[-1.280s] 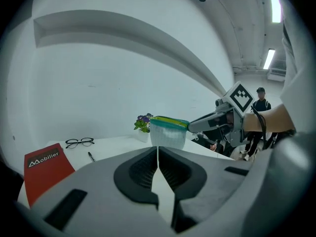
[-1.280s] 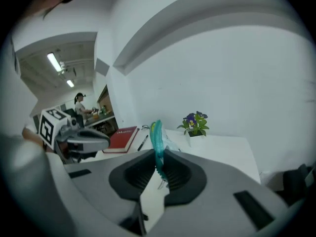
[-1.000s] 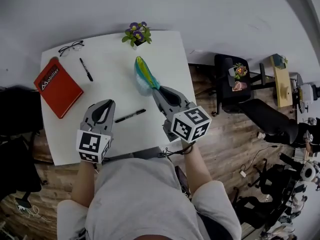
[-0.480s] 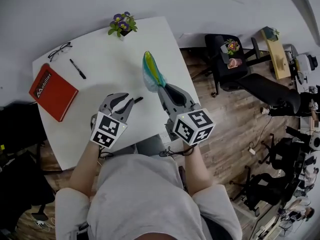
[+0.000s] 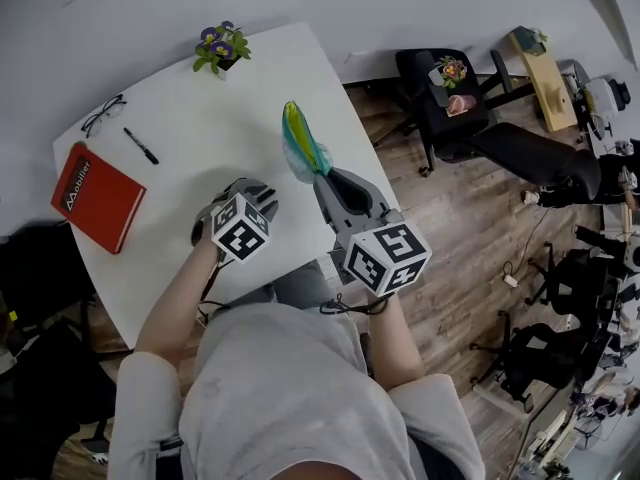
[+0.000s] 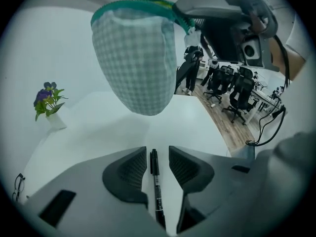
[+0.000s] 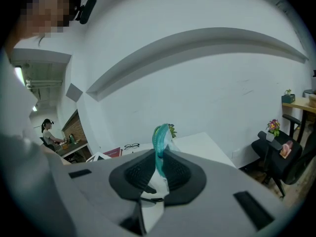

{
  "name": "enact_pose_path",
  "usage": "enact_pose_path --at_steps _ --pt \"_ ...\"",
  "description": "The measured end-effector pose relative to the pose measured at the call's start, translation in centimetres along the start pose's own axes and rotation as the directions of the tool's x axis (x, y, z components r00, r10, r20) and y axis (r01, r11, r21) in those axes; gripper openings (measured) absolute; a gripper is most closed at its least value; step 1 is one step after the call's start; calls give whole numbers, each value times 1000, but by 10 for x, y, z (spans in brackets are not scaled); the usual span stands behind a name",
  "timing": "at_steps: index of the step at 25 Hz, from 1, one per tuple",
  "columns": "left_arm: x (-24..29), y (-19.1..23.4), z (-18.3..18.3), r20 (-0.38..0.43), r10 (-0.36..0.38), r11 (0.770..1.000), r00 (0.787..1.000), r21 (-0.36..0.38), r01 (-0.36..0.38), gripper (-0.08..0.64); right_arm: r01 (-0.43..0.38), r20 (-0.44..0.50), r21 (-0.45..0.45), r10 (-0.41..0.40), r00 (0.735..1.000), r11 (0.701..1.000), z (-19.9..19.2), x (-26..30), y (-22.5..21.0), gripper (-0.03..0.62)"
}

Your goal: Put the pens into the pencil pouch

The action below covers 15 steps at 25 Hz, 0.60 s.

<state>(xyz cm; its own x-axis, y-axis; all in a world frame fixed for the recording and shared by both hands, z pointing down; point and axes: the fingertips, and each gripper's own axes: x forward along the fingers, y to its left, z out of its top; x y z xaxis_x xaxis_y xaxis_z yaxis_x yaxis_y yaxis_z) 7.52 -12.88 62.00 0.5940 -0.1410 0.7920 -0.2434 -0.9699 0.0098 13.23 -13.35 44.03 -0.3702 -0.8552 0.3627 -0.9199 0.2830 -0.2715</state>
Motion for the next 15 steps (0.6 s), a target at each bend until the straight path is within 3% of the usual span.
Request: enact_pose_path --at_steps 7,15 --pt "29 6 -19 -175 -8 1000 984 -9 6 143 -15 -17 -4 15 1000 1000 -1 2 -10 61" --pt "33 6 -18 -196 14 998 980 -51 -25 74 -79 -31 6 79 996 997 4 18 -18 61"
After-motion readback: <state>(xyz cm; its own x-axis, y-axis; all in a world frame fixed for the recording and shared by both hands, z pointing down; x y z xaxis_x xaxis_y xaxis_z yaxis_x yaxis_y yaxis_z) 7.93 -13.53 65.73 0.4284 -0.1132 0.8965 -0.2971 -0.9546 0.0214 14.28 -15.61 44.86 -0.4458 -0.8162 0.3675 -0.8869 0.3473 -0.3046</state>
